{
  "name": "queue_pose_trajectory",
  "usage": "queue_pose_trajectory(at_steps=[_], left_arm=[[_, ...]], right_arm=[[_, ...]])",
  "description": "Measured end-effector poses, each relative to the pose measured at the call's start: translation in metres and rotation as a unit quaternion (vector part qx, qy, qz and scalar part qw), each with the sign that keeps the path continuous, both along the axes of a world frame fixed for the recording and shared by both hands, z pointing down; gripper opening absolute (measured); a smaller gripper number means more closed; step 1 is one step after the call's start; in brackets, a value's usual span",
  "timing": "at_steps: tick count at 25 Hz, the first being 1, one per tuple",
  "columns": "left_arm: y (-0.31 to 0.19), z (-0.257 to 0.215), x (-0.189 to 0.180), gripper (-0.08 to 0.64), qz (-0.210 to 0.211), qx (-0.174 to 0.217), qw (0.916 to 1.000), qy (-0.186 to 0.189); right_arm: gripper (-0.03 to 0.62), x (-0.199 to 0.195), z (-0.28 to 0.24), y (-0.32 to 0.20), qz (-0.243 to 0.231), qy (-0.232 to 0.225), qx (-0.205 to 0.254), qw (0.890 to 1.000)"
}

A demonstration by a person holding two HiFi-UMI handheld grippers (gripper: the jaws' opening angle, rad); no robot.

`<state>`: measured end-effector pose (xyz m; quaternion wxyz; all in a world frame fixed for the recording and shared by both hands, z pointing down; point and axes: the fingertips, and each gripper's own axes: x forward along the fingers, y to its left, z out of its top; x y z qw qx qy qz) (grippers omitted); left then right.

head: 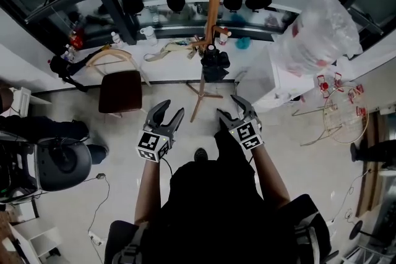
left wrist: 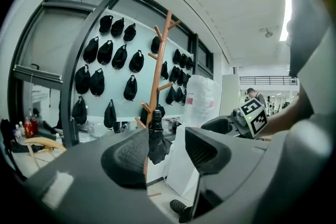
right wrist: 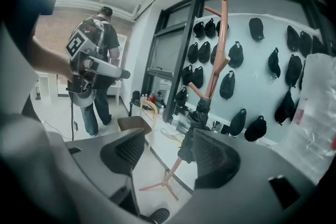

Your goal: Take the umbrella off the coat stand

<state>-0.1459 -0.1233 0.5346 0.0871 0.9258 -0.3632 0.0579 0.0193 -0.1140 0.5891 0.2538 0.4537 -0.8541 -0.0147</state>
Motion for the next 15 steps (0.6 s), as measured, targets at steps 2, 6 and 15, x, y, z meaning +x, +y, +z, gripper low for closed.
queue_pose_trajectory(at_steps=[2, 6, 15], left_arm=[[0.0, 0.002, -0.005, 0.218, -0.007, -0.001, 1.0, 0.001], [-0.005, 0.006, -0.012, 0.216, -0.018, -0.01, 0.9998, 0.0], [-0.023, 0.007, -0.009, 0.216, -0.027, -0.016, 0.9995, -0.006]], right_arm=[[0.288, -0.002, 0.0, -0.003, -0.003, 0.001, 0.0, 1.0], [0.288, -0.002, -0.002, -0.013, -0.005, -0.001, 0.001, 1.0], [0.285, 0.006, -0.001, -0.041, -0.004, -0.005, 0.003, 1.0]])
